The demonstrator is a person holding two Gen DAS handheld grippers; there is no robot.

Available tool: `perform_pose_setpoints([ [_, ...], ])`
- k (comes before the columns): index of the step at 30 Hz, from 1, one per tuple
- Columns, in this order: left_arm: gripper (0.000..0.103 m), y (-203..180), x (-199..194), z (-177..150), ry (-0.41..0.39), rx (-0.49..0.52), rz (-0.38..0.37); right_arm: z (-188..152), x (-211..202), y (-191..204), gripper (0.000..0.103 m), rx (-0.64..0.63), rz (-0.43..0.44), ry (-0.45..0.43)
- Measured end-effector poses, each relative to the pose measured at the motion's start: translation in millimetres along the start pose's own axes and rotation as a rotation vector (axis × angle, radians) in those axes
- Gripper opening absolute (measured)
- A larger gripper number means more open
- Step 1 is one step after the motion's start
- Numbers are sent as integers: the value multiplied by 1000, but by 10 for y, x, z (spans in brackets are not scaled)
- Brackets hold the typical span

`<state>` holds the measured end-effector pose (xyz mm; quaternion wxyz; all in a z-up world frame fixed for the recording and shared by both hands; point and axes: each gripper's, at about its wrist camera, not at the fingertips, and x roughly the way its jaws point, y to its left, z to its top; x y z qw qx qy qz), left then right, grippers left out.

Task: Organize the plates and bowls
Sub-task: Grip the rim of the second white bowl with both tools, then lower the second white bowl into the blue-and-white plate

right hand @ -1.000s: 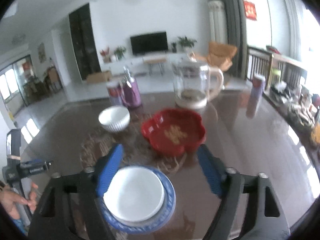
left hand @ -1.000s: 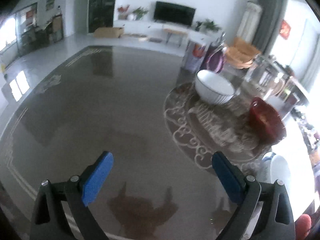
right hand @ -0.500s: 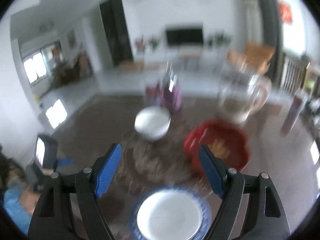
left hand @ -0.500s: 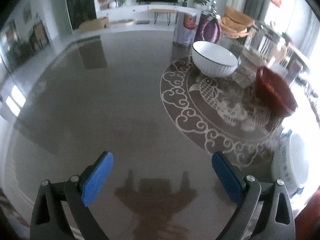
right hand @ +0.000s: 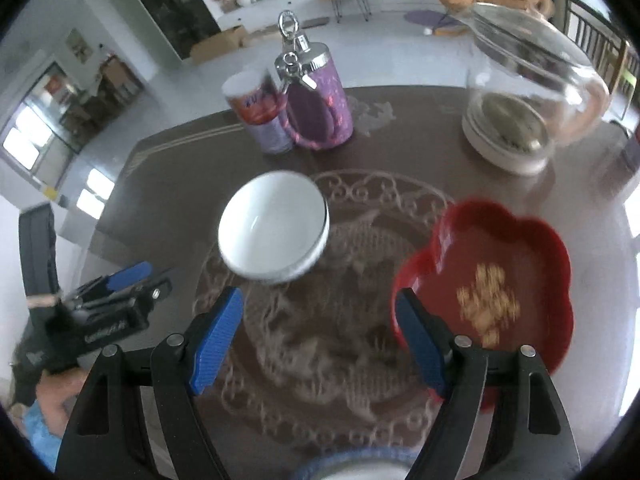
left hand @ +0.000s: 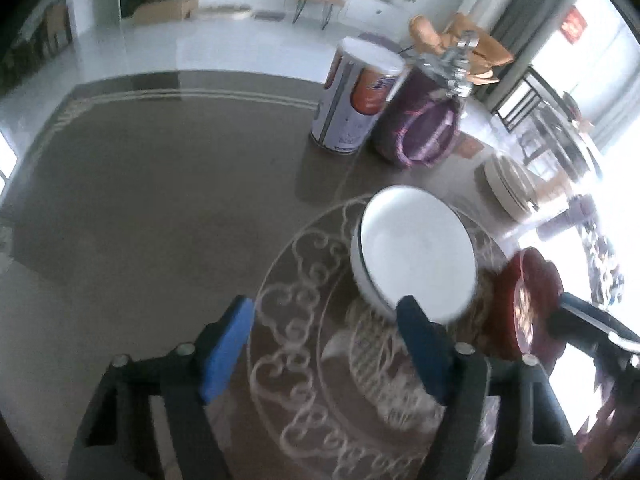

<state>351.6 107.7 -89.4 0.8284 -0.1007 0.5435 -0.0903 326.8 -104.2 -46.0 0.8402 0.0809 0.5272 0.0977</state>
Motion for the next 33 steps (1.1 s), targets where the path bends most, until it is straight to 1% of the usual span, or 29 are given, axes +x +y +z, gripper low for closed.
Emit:
perform_pose_setpoints([
  [1, 65, 1, 40, 36, 4, -3, 5, 65, 63, -3, 80, 8, -10, 7],
  [5, 60, -108, 300, 143, 44, 38, 52, 176, 331, -71, 80, 53, -16, 42],
  [7, 51, -160, 357, 159, 58, 53, 48, 197, 429, -115, 80, 90, -3, 52],
  [9, 47, -207, 414, 159, 64, 62, 43, 215, 562, -141, 80, 126, 6, 62],
  [11, 42, -238, 442, 156, 65, 67, 51, 209, 699, -143, 75, 143, 9, 78],
  [12, 39, -241, 474, 152, 67, 65, 51, 218, 753, -135, 65, 146, 10, 86],
  [13, 39, -239, 492, 162, 70, 61, 49, 208, 824, -134, 46, 152, 9, 99],
  [15, 37, -210, 494, 171, 72, 50, 44, 191, 905, -154, 25, 173, 14, 113],
  [17, 32, -206, 464, 172, 68, 51, 36, 178, 936, -172, 23, 192, 25, 102],
  [19, 17, -257, 476, 164, 68, 68, 22, 181, 961, -161, 14, 193, 54, 97],
  [20, 14, -313, 493, 166, 69, 81, 17, 181, 960, -149, 14, 185, 50, 96],
  [22, 13, -359, 487, 140, 70, 94, 42, 165, 943, -128, 14, 170, 58, 101],
  [25, 13, -340, 456, 75, 91, 75, 15, 100, 868, -140, 15, 173, 75, 103],
  [28, 13, -330, 291, -16, 83, 71, -14, 0, 734, -130, 15, 152, 92, 102],
  [33, 13, -466, -177, -274, 32, 102, -30, -234, 375, -111, 15, 133, 145, 86],
])
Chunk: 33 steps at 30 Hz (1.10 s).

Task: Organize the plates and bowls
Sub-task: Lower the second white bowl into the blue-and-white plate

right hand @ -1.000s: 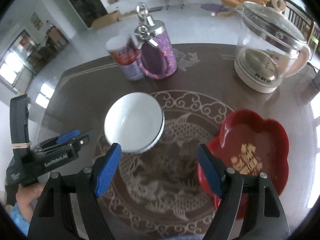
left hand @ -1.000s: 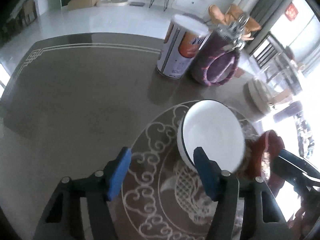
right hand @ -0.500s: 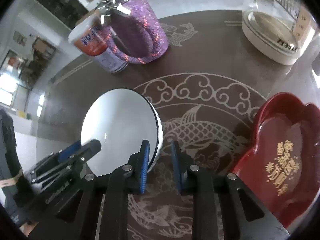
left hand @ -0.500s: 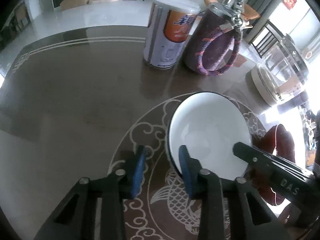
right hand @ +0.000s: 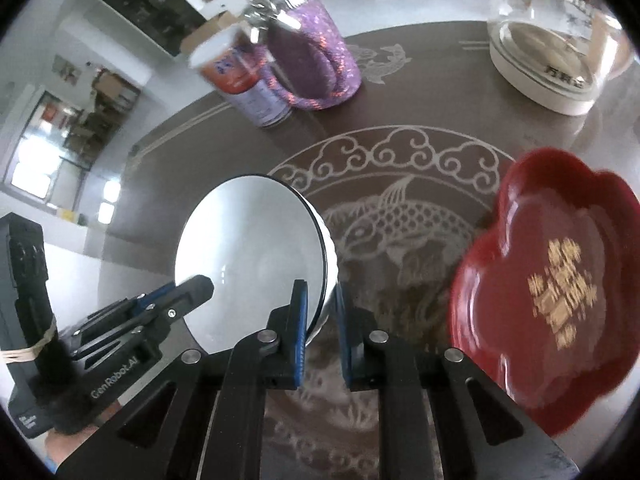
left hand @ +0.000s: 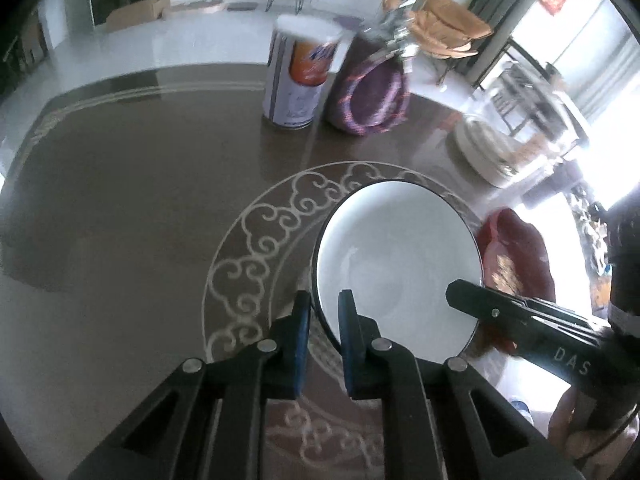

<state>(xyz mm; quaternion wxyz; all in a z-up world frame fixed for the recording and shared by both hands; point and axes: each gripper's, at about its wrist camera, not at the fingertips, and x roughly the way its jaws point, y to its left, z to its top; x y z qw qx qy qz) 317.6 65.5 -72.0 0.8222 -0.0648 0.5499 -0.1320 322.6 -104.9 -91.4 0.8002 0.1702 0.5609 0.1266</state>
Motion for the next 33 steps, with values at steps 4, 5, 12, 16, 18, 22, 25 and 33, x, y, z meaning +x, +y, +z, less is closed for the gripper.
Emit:
perform_pose_setpoints([
  [4, 13, -153, -393, -284, -33, 23, -31, -287, -456, -31, 15, -10, 27, -35],
  [5, 13, -213, -476, -366, -36, 32, -44, -365, -591, -32, 15, -8, 34, -49],
  [12, 14, -764, -691, -1108, 17, 71, -168, -1009, -1365, -275, 15, 18, 31, -105],
  [16, 14, -1027, -596, -1452, 54, 96, -179, -1320, -1565, -458, 16, 37, 8, -100],
  [18, 14, -1103, -554, -1576, 72, 98, -172, -1456, -1561, -555, 16, 50, -6, -92],
  [22, 14, -1220, -430, -1745, 101, 115, -141, -1643, -1494, -741, 16, 96, 4, -76],
  [25, 14, -1272, -402, -1850, 104, 138, -103, -1767, -1443, -845, 16, 124, 19, -74],
  [33, 15, -1406, -368, -1910, 87, 184, -45, -1883, -1238, -1086, 16, 178, 40, -64],
])
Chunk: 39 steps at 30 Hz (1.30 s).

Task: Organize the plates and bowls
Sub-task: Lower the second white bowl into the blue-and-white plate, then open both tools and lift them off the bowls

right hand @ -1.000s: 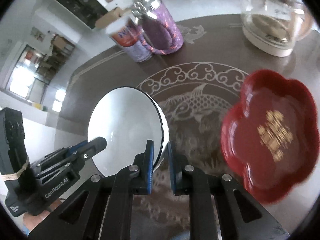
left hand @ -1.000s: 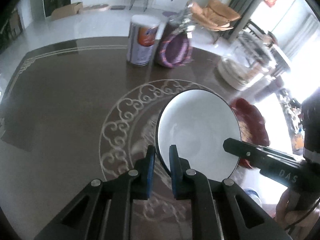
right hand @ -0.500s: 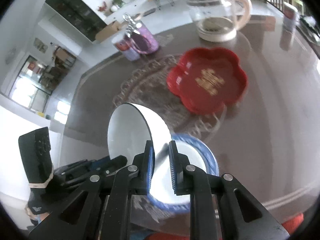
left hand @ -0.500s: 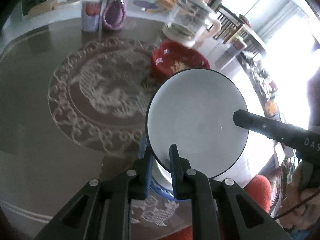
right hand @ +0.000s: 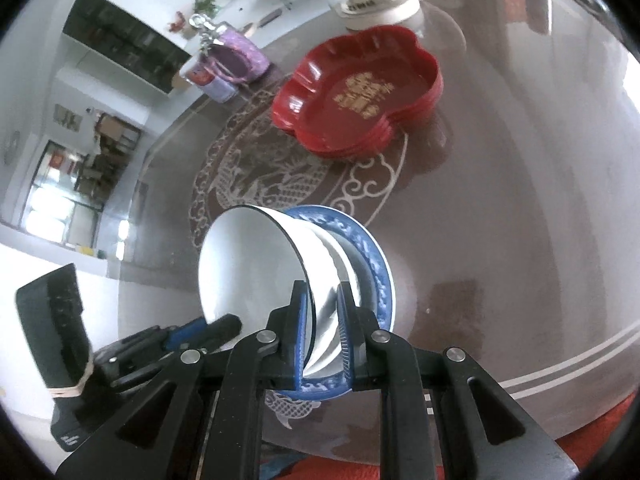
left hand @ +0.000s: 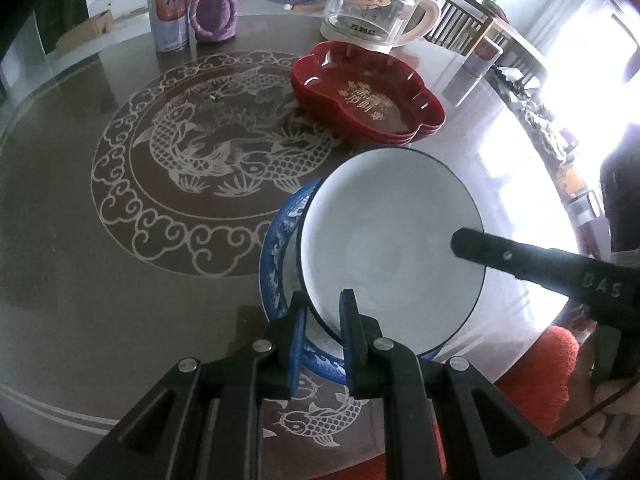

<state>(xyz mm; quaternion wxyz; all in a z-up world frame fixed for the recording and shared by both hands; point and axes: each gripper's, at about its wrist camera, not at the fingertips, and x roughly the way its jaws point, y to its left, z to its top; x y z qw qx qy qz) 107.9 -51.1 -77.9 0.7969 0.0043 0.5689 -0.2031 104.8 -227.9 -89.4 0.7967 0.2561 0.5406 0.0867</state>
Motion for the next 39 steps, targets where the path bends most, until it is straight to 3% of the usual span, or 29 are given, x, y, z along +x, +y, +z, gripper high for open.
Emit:
perform_pose_setpoints([
  [6, 14, -57, 33, 19, -8, 43, 45, -34, 21, -19, 15, -29, -16, -13],
  [11, 14, -19, 41, 32, -12, 39, 39, -80, -6, 103, 16, -122, -72, -36],
  [15, 14, -11, -42, 38, -67, 34, 64, -111, -64, 199, 18, -201, -113, -78],
  [17, 14, 6, -85, 52, -87, 25, 55, -130, -100, 243, 26, -235, -127, -102],
  [21, 15, 111, -221, 49, -150, -19, 35, -174, -207, 276, 27, -269, -127, -169],
  [23, 15, 192, -305, 14, -198, -41, 48, -232, -339, 276, 29, -287, -114, -250],
  [24, 15, 253, -347, -16, -229, -53, 64, -251, -374, 273, 39, -290, -114, -282],
  [25, 15, 304, -364, -43, -248, -62, 81, -289, -437, 249, 52, -290, -122, -325],
  [26, 15, 386, -371, -90, -269, -74, 112, -355, -513, 187, 56, -280, -138, -389],
  [29, 15, 597, -260, -216, -274, -98, 181, -492, -569, -32, 58, -229, -188, -479],
  [37, 16, 1016, 283, -549, -156, -169, 224, -706, -252, -615, 59, -88, -266, -438],
  [39, 17, 965, 262, -597, -193, -140, 254, -689, -261, -635, 59, -74, -251, -445],
])
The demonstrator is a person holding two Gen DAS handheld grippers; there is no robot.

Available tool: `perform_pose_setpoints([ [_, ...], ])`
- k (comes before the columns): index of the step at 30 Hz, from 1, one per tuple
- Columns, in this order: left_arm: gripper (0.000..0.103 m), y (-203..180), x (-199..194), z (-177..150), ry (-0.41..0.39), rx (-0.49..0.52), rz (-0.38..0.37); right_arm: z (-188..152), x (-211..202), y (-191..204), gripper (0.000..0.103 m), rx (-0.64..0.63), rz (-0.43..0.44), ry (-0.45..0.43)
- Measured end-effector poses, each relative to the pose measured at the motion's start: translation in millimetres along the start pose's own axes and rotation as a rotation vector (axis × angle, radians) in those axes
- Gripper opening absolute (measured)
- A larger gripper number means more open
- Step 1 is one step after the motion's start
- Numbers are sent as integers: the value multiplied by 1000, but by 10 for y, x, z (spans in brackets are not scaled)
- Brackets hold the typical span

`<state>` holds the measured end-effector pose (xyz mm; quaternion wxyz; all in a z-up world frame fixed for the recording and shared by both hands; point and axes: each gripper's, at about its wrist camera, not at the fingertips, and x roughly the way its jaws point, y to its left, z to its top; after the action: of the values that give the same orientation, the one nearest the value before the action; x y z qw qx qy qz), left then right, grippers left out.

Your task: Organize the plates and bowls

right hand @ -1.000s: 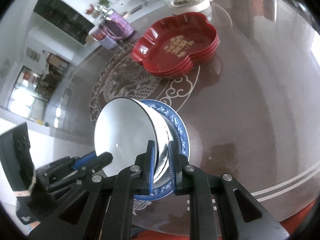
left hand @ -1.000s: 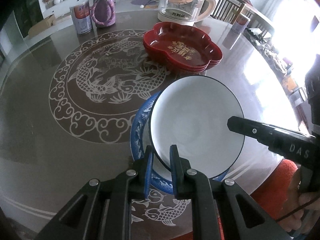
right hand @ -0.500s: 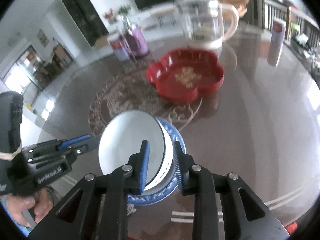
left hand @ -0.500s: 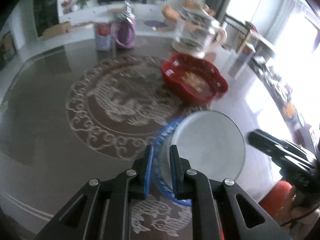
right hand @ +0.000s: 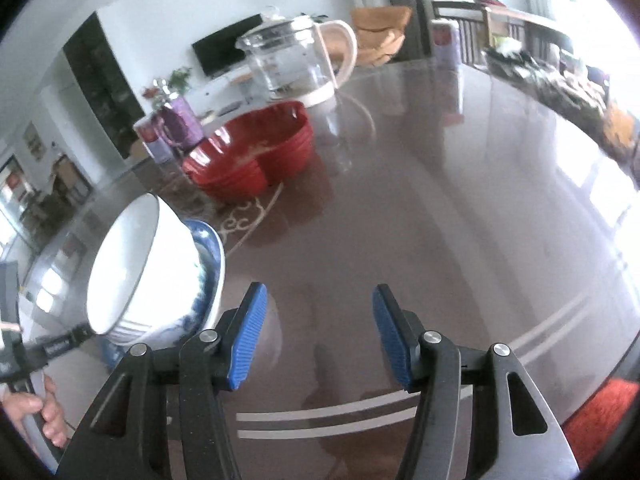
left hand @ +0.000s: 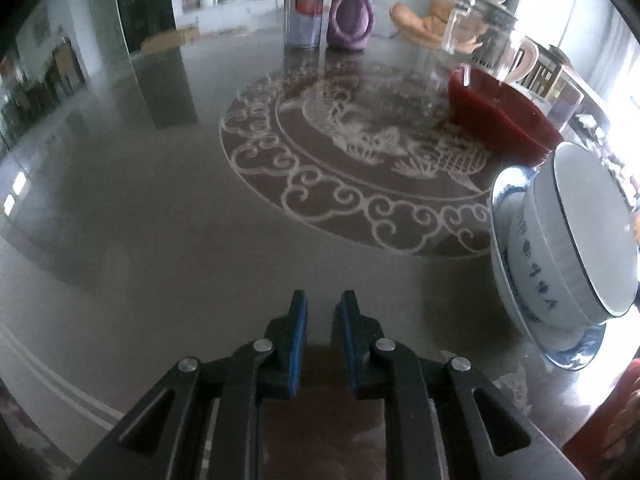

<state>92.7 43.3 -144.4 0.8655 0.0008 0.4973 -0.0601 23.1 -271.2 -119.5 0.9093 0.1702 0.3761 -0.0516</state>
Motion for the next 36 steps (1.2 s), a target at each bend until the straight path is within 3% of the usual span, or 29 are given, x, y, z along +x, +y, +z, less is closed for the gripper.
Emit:
perform_pose_setpoints([
  [7, 18, 39, 9, 22, 13, -23, -14, 349, -120, 292, 60, -35, 55, -80],
  [13, 18, 63, 45, 9, 12, -31, -26, 380, 101, 543, 60, -74, 71, -18],
  [18, 18, 81, 50, -13, 4, -29, -33, 362, 213, 481, 61, -41, 77, 28],
  [23, 19, 55, 46, -37, -10, -9, -21, 413, 63, 427, 61, -31, 68, -14],
  [26, 39, -7, 46, -51, -18, 19, -42, 491, 27, 492, 61, -47, 74, -27],
  [28, 95, -46, 99, -62, 14, 24, -17, 568, 61, 588, 61, -66, 77, -24],
  [29, 101, -44, 149, -81, 39, 11, 6, 599, 82, 634, 61, -77, 79, -21],
  [31, 103, -47, 163, -122, 20, 17, 47, 666, 174, 755, 61, -108, 75, -2],
  [36, 103, -13, 181, -153, 7, 32, 36, 677, 369, 874, 62, -134, 90, 70],
])
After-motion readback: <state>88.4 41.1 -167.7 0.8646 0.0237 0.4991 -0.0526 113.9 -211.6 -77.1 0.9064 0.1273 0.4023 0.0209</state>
